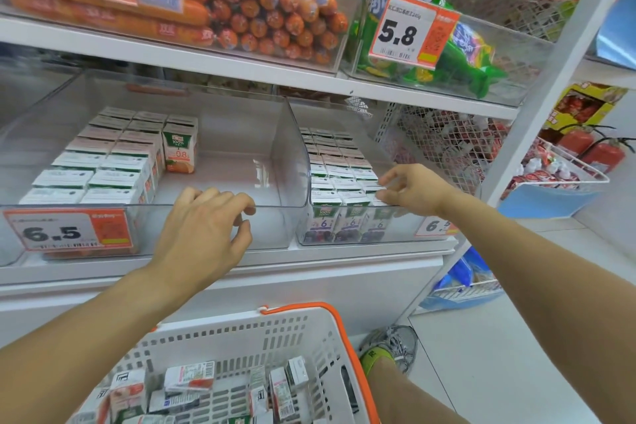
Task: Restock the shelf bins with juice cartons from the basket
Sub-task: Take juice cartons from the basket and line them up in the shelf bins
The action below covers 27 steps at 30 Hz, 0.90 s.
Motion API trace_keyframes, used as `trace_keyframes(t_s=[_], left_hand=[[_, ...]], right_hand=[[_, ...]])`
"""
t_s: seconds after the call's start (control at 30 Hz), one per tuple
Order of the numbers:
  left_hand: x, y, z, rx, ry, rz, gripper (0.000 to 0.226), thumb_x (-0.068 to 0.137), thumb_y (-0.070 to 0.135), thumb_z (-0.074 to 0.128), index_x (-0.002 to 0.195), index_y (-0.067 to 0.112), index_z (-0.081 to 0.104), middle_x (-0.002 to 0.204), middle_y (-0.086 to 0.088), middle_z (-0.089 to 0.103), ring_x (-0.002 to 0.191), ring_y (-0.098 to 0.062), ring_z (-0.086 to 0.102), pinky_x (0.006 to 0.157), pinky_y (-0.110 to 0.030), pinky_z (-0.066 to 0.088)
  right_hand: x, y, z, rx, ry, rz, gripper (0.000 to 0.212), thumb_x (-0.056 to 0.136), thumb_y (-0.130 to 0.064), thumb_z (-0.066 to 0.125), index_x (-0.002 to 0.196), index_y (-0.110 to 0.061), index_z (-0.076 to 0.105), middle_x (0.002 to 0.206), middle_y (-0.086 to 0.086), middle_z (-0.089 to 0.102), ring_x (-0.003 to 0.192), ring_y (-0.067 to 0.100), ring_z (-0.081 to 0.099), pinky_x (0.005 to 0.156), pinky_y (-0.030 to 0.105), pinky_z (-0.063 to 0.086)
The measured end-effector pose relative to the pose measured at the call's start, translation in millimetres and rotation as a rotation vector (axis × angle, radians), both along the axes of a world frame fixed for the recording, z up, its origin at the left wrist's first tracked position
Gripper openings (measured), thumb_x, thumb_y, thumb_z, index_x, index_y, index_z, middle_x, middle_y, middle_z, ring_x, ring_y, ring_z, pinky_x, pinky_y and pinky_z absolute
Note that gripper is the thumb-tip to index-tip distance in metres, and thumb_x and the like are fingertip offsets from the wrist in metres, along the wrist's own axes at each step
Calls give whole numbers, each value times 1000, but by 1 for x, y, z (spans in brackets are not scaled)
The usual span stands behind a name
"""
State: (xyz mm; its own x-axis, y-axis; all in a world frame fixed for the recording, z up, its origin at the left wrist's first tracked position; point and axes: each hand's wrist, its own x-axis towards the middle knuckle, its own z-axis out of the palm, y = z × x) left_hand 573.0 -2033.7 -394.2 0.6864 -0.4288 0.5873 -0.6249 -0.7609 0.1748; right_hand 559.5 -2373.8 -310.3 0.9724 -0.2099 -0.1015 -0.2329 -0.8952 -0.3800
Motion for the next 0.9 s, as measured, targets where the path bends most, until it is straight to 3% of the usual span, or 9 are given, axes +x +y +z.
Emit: trace_keyframes(t_s=[0.1,0.17,0.23,0.33,0.47,0.57,0.67,0.77,0.9], left_hand=[[2,1,-5,2,0,6,21,83,34,48,94,24,64,76,13,62,77,-16,57,75,-32,28],[1,3,-6,-71,-26,-22,28,84,34,48,101,19,63,89,6,63,90,-22,56,80,-36,34],[-10,0,-1,-192,-119,-108,21,84,23,55,100,11,63,96,-2,61,97,-25,53,81,-40,40],[-33,-11,-5,-284,-30,-294,8,84,13,59,92,13,61,78,4,59,74,-16,52,69,-33,42],[-56,-17,-65,126,702,-301,17,92,28,56,109,25,56,81,12,62,72,-5,53,70,-30,46],[-51,2,-126,442,958,-231,32,92,33,59,121,20,55,103,5,65,88,-14,55,80,-30,46],[-50,32,-182,352,1159,7,40,92,36,64,125,17,52,113,-5,62,92,-19,57,81,-30,46],[-63,59,-229,247,1110,195,53,88,34,69,134,18,48,130,-8,49,106,-23,56,96,-34,45],[-61,71,-264,182,914,244,63,84,27,74,140,17,46,139,-7,45,128,-26,45,110,-39,39]], right_hand=[[-23,18,-8,-105,-356,2,26,94,-27,65,116,-14,62,112,0,62,96,16,60,84,31,49],[-50,46,-19,-18,-675,18,9,92,-14,62,101,-15,65,96,-2,64,82,7,60,76,25,51],[-77,72,-41,104,-723,46,9,89,-9,62,92,-16,65,84,-8,64,75,6,60,66,16,48],[-105,92,-98,206,-408,83,9,88,-13,65,89,-22,63,78,-14,63,69,7,60,61,14,45],[-118,96,-176,290,204,130,7,90,-20,67,96,-20,66,89,-2,68,65,9,66,57,17,50],[-121,106,-216,235,353,164,9,86,-16,68,95,-17,68,89,1,70,72,14,67,66,24,56],[-124,120,-249,210,397,130,15,83,-19,72,95,-23,65,99,1,68,84,16,61,80,27,51],[-131,134,-290,319,512,86,33,78,-34,80,104,-26,61,107,-3,62,87,13,58,79,24,47],[-139,147,-332,283,677,168,70,71,-48,84,129,-23,56,132,-2,58,118,19,58,101,32,47]])
